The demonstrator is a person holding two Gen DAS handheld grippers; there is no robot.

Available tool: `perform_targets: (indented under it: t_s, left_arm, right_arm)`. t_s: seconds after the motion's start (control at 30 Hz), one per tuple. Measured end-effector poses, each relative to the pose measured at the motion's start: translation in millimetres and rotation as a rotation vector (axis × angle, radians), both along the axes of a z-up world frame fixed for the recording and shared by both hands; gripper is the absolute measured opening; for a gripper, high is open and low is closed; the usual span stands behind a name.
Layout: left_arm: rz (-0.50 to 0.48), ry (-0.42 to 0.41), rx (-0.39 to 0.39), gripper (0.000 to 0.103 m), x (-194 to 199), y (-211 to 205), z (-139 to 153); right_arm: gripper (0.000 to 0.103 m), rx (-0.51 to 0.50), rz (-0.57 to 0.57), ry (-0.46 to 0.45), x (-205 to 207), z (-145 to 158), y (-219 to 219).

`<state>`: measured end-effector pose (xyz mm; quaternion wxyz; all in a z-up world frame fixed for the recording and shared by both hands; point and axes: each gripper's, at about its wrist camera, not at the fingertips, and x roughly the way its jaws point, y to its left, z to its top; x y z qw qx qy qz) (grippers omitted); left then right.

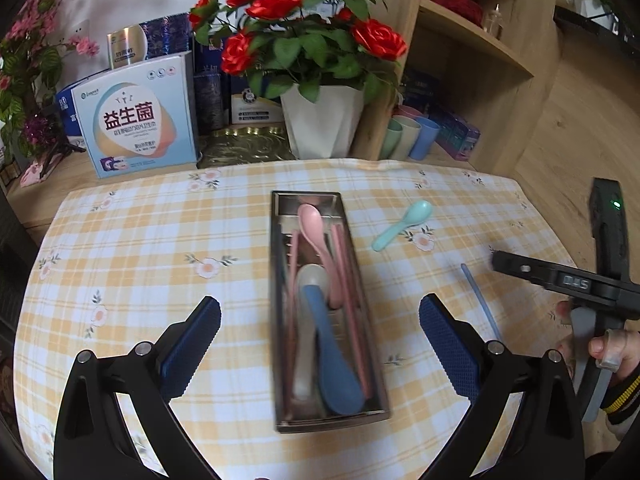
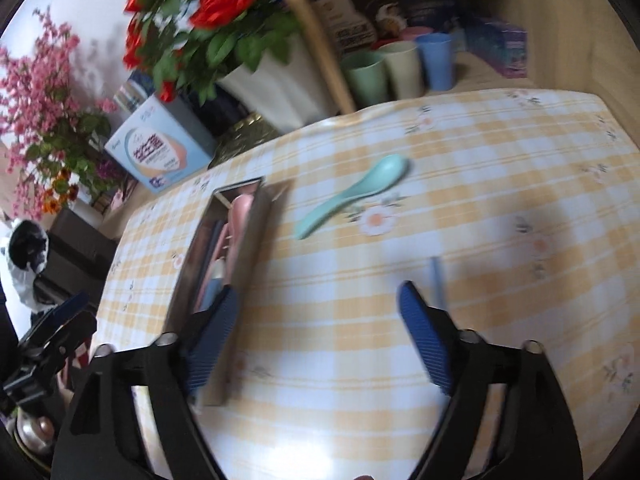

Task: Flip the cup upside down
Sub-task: 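Close the right tool on the blue chopstick and lift it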

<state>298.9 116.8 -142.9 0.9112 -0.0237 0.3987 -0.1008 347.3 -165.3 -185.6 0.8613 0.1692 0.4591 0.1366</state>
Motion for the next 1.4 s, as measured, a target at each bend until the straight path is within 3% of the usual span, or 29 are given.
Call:
perform_targets:
  t_s: [0.2, 0.37, 0.63, 0.67, 0.73, 0.83, 0.9, 1.4]
  left_arm:
    - [-0.012, 0.014, -0.005, 0.097, 4, -33, -1]
    - [-0.024, 0.021, 0.021, 0.097, 9, -59, -3]
    - [-0.012, 0.012, 0.054, 0.097, 7, -76, -4]
    - [-0.006, 0.012, 0.056, 0.097, 7, -76, -4]
    - [0.002, 0.016, 0.055, 0.097, 6, -74, -5]
    - [0.014, 0.019, 0.058, 0.097, 5, -71, -6]
    - [0.020, 0.020, 0.058, 0.097, 4, -69, -7]
    - [0.028, 0.027, 0.059, 0.097, 2, -64, -13]
  right_arm:
    - [0.087, -0.031, -0.073, -0.046, -18, -4, -54]
    - [0.087, -0.065, -0.111, -0.024, -32, -20, -87]
    - [0.086, -0.172, 0.003, 0.057, -46, -53, -68]
    - [0.083, -0.187, 0.027, 0.063, -46, -57, -62]
    - [0.065, -0.202, 0.064, 0.074, -46, -64, -52]
    - [0.045, -0.226, 0.090, 0.089, -44, -71, -40]
    - [0.038, -0.235, 0.099, 0.097, -43, -74, -35]
    - [0.012, -0.281, 0.098, 0.122, -44, -81, -26]
